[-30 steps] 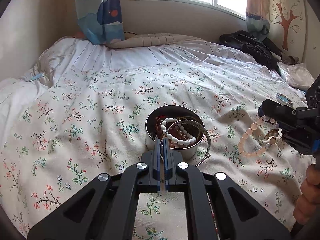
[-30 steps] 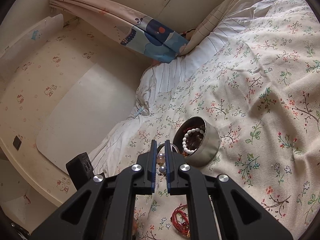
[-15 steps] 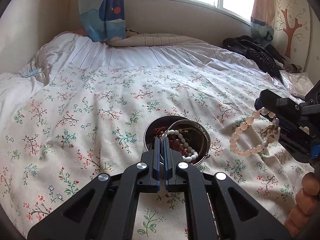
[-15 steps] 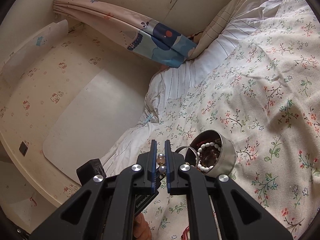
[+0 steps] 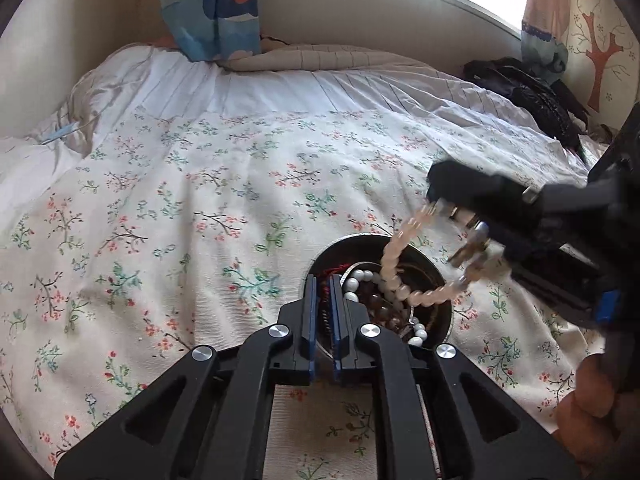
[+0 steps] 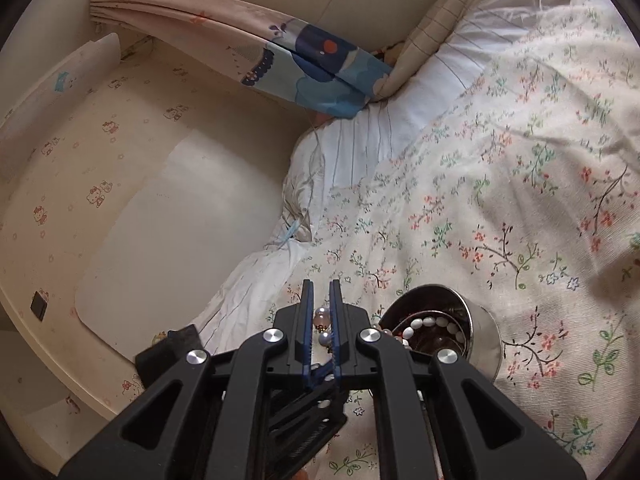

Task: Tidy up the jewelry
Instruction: 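Lower both held bracelets into the silver tin and open both grippers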

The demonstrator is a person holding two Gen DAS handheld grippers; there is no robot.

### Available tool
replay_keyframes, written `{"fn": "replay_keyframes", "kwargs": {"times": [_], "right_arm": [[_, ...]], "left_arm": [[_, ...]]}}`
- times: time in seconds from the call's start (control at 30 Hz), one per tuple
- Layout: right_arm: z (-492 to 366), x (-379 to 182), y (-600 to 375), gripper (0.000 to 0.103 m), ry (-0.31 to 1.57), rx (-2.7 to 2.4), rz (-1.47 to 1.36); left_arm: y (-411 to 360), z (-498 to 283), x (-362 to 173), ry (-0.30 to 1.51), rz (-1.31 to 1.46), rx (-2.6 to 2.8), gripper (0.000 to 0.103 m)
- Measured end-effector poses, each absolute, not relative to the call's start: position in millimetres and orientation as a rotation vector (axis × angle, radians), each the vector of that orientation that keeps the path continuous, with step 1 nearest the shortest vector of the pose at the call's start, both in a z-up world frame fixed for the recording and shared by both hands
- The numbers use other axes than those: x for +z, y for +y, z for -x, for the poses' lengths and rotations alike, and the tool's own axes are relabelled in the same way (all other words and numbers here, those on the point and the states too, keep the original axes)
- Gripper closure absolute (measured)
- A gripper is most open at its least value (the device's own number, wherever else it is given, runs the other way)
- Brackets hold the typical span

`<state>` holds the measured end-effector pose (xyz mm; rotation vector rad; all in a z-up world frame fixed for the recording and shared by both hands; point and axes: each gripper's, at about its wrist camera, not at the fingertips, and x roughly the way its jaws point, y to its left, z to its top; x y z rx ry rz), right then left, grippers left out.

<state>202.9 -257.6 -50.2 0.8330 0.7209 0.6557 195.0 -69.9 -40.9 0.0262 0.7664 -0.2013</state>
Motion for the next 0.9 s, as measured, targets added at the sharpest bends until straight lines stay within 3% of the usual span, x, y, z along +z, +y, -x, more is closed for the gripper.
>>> {"fn": "replay_keyframes", "kwargs": {"times": [0.03, 0.1, 0.4, 0.6, 0.9], "right_arm": [[-206, -55, -256, 0.091, 0.745, 0.635, -0.823], [-207, -59, -258, 0.073, 0.761, 0.579, -0.804], [-201, -58, -280, 0.067, 0.732, 0.511, -0.822], [-203, -61, -282, 0.058, 0.749, 0.501, -0.833], [-204, -63, -281, 0.054, 0.758, 0.497, -0.834]], "left_arm": [[-64, -194, -38, 0.75, -0.021, -0.176, 0.091], [-53, -194, -34, 0.732, 0.005, -0.127, 0.078], [-46, -197, -36, 0.744, 0.017, -0.1, 0.063], [-52, -195, -37, 0.744, -0.013, -0.107, 0.061], [-56, -193, -37, 0.739, -0.038, -0.108, 0.058]]}}
